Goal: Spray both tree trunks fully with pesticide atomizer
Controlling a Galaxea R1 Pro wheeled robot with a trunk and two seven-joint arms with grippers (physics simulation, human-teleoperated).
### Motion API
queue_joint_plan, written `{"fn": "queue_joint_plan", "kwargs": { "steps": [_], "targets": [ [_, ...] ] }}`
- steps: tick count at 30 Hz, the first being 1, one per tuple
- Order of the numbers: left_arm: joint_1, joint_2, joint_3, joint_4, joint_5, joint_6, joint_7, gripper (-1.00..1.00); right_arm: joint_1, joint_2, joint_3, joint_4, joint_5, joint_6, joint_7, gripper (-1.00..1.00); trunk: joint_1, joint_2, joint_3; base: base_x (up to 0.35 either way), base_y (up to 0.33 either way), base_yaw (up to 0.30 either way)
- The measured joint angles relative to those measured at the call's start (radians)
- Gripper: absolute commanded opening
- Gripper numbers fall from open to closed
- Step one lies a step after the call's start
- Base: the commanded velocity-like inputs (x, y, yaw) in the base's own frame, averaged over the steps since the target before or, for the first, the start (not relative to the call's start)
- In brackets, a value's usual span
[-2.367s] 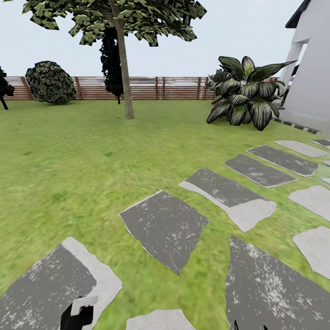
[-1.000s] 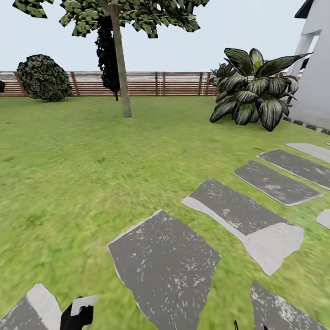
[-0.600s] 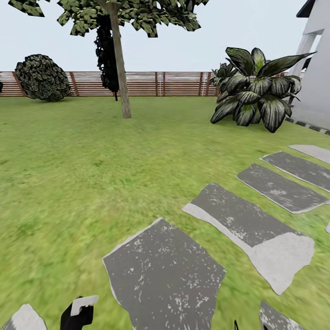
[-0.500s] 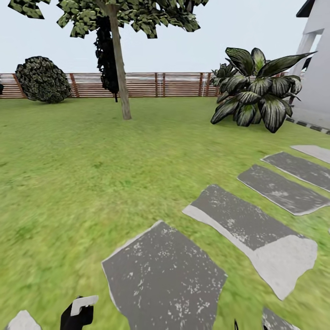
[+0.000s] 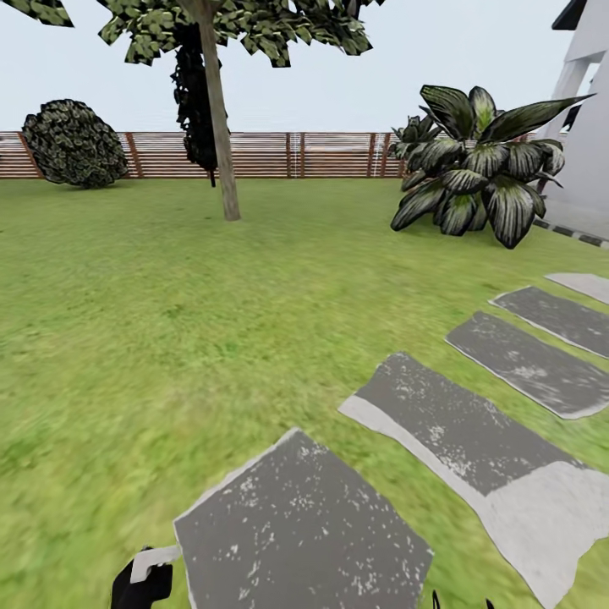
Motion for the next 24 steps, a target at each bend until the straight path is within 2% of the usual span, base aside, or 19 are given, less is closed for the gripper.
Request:
{"fn": "queue_joint_plan", "kwargs": {
  "steps": [24],
  "targets": [
    [0.0,0.001,0.001,0.0,0.0,0.002,0.0,-1.0,0.0,0.0,0.0,0.0,0.0,0.0,0.0,1.0,0.0,0.0,0.0,0.339,0.0,0.0]
  ]
}}
